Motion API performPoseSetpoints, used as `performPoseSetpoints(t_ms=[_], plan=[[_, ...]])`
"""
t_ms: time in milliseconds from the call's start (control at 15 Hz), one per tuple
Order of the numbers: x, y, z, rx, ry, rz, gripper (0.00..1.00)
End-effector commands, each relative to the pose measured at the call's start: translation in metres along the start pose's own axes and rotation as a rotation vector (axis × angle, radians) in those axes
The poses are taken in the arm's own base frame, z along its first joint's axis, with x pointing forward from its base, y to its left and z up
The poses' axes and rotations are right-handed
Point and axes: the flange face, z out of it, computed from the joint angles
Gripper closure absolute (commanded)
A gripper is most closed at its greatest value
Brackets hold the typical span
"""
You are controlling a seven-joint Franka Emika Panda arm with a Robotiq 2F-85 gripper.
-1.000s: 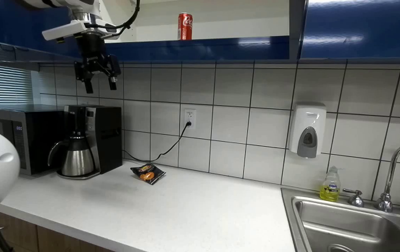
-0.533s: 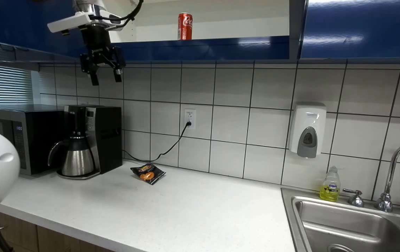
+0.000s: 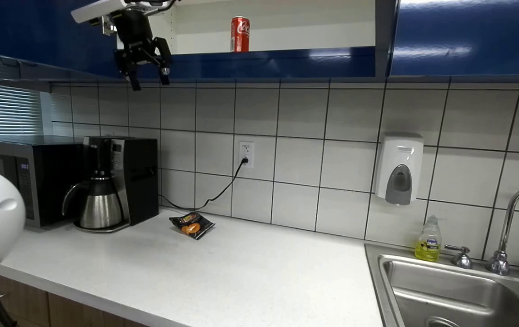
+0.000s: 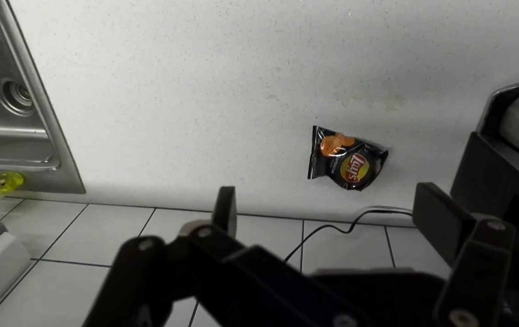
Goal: Place the red can on the counter.
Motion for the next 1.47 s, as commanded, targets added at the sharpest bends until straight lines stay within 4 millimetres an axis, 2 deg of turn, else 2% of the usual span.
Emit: performPoseSetpoints(t_ms=[0,333,733,933,1133,1400], plan=[[0.015,0.011,-0.021,-0.025,0.03,0.048,0.0],[0.032,0.043,-0.046,-0.054,0.085,0.12,0.0],[0.054,0.095,-0.055,-0.079,0.112,0.21,0.0],[0.064,0.113,-0.063,-0.082,0.134,0.245,0.0],[0.074,0.123,-0.076,-0.079,0.166,0.265,0.0],[0.086,0.125,-0.093,-0.084,0.208,0.275,0.0]])
